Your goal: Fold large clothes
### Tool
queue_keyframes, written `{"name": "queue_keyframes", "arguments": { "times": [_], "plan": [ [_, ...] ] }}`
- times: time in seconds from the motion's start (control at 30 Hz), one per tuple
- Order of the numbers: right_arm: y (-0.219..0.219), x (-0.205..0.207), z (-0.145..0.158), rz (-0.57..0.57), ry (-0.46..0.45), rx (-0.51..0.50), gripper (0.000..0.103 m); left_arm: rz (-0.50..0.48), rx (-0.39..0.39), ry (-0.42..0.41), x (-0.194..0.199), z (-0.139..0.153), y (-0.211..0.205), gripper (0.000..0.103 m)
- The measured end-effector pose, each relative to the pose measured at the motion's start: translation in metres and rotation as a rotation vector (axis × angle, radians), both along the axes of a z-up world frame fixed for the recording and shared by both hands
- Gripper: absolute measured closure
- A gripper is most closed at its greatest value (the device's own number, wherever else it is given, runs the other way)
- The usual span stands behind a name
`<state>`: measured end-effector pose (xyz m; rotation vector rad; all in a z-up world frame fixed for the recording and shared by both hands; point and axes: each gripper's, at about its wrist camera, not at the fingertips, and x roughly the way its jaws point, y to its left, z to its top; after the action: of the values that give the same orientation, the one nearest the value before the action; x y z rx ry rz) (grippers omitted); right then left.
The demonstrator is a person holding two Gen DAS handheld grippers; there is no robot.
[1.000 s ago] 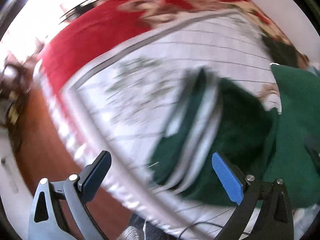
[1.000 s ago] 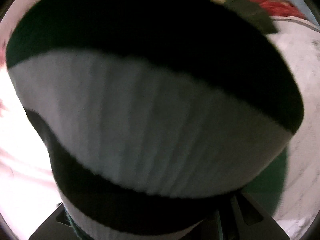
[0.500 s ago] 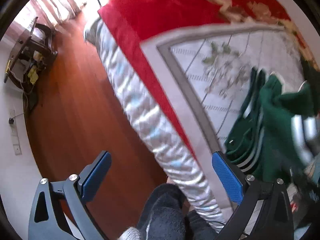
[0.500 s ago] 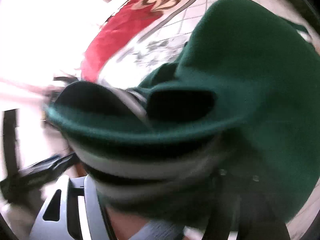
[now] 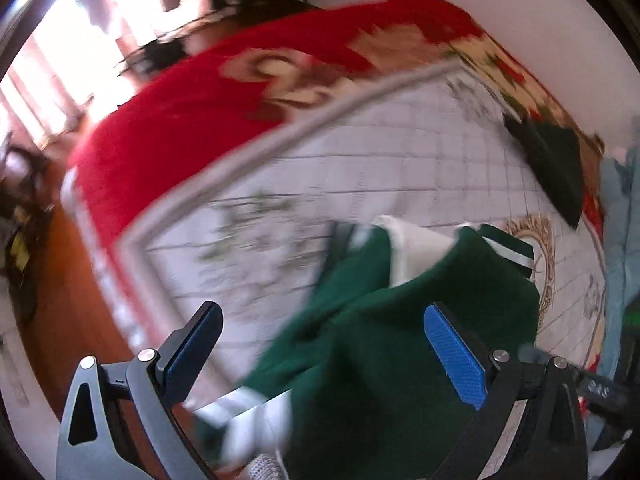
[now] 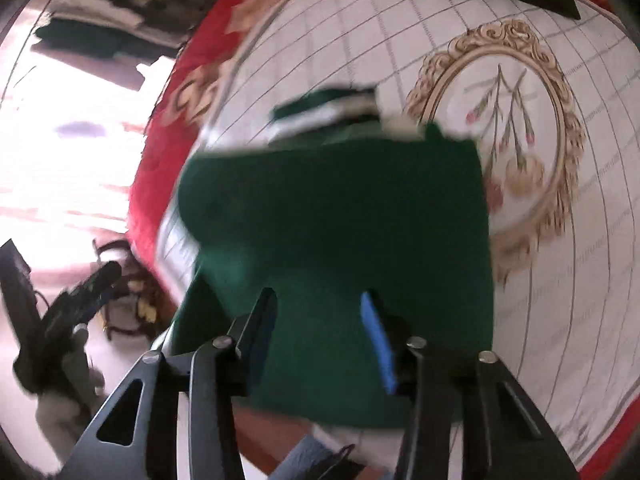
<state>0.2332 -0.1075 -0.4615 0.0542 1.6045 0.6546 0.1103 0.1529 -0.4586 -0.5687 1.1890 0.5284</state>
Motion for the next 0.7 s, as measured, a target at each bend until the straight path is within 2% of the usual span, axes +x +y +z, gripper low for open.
{"name": "queue_keyframes", "arguments": {
  "times": [0.03, 0.1, 0.2, 0.27, 0.3, 0.33, 0.37, 0.43, 0.47, 0.53, 0.6, 0.63, 0.7],
  "plan": [
    [0.001, 0.018, 0.001, -0.002, -0.007, -0.001, 0.061, -0.043, -0.009, 0.012, 0.025, -0.016, -0.008, 0.0],
    [0.026, 0.04, -0.035, 0.005, 0.012, -0.014, 0.062, -0.093, 0.031, 0.078, 0.057, -0.045, -0.014, 0.0],
    [0.049, 0.054, -0.077, 0.001, 0.034, -0.058, 0.067, -0.115, 0.029, 0.153, 0.079, -0.085, -0.008, 0.0],
    [0.05, 0.065, -0.098, -0.026, 0.095, -0.063, 0.07, -0.102, -0.034, 0.177, 0.082, -0.113, 0.003, 0.0],
    [0.048, 0.071, -0.113, -0.048, 0.12, -0.045, 0.07, -0.087, -0.067, 0.17, 0.081, -0.12, 0.009, 0.0],
    [0.047, 0.072, -0.112, -0.055, 0.141, -0.029, 0.069, -0.058, -0.123, 0.159, 0.078, -0.124, 0.017, 0.0],
    [0.043, 0.076, -0.108, -0.058, 0.181, 0.006, 0.068, -0.041, -0.148, 0.15, 0.075, -0.122, 0.021, 0.0],
    [0.022, 0.082, -0.092, -0.072, 0.219, 0.085, 0.066, -0.027, -0.141, 0.128, 0.067, -0.105, 0.023, 0.0],
    [0.004, 0.084, -0.076, -0.083, 0.206, 0.139, 0.051, -0.023, -0.12, 0.117, 0.061, -0.094, 0.022, 0.0],
    [-0.038, 0.085, -0.05, -0.115, 0.118, 0.164, 0.024, -0.008, -0.091, 0.091, 0.043, -0.073, 0.021, 0.0],
    [-0.077, 0.082, -0.048, -0.127, 0.061, 0.11, 0.023, 0.029, -0.067, 0.088, 0.019, -0.059, 0.02, 0.0],
    [-0.088, 0.081, -0.058, -0.121, 0.081, 0.095, 0.023, 0.051, -0.06, 0.087, 0.007, -0.055, 0.022, 0.0],
    [-0.107, 0.078, -0.095, -0.106, 0.209, 0.1, 0.023, 0.089, -0.048, 0.093, -0.018, -0.051, 0.019, 0.0]
  ]
}}
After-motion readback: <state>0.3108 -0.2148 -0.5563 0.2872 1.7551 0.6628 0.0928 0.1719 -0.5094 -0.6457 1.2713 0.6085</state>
